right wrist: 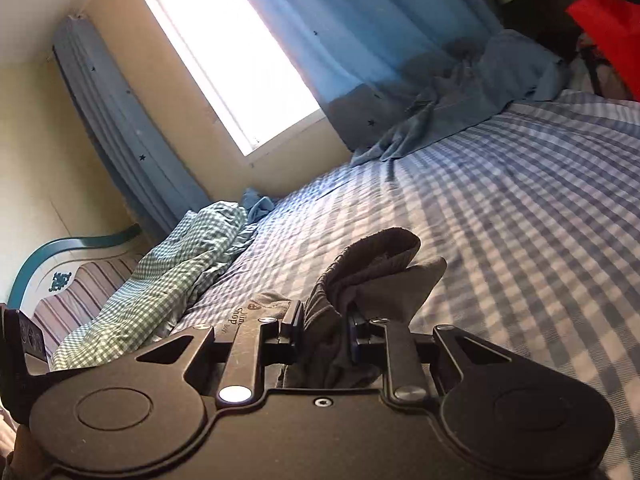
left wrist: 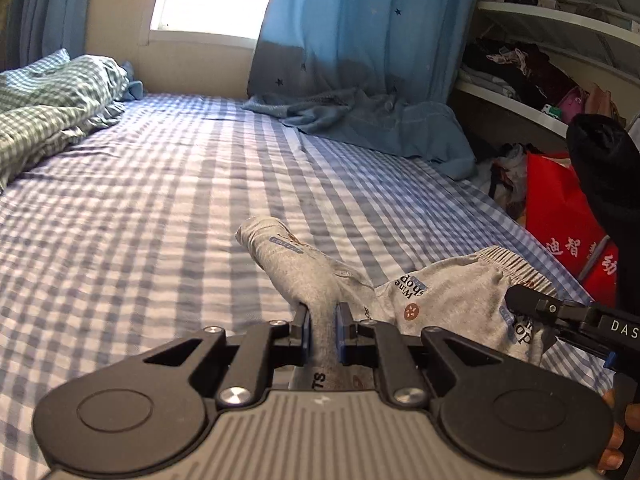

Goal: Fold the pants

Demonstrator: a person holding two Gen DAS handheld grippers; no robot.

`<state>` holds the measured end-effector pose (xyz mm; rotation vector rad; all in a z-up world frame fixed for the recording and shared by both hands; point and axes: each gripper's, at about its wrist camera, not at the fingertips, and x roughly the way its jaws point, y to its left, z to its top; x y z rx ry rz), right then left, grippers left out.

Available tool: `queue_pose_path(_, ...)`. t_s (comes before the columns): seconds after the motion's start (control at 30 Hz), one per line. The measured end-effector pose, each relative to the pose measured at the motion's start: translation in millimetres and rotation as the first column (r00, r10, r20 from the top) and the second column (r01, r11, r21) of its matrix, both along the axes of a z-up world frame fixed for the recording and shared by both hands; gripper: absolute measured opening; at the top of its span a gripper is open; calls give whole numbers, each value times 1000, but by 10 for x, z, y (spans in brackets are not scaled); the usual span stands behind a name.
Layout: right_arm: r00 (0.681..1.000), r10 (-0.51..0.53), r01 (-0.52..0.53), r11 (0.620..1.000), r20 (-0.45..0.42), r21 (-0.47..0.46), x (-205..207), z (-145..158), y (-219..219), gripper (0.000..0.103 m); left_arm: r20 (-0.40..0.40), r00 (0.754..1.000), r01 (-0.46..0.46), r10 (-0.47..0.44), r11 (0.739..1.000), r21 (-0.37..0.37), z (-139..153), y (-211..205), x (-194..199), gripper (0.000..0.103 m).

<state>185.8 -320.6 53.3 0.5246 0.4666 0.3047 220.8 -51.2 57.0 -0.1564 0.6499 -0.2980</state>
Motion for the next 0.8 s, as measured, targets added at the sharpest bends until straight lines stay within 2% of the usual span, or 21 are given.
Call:
queue_pose_path(0.17,998,59,-59,998,12,-1,273,-96,473,23,22,995,-100,99,995,25,-52,467,27,13)
queue_pose_path(0.33,992,111,-112,993,-55,-21,376,-397,832,23,-67,982,-175,174,984,-10,-365,866,-43,13)
queue_pose_path(0.47,994,79,-81,996,-82,-32,290,-543,858,23,-110,973,-210,205,977,-33,-606,1073,-186,13)
queue_pose_path(0.57,992,58,-61,998,-110,-23,250,-586,741,24,-124,968,-229,219,971,-66,-686,1150,-234,13)
queue_pose_path(0.67,989,56,-64,996,-139,-58,214,-615,681,29,-127,966,-234,226,970,-60,-705,1132,-254,17)
queue_pose_path(0.77,989,34,-47,995,-143,-87,147,-621,649,38,-136,959,-252,247,967,-23,-697,1086,-265,41)
queue_pose_path(0.8,990,26,-39,995,-142,-91,118,-622,630,43,-135,960,-252,247,968,-18,-694,1085,-264,56)
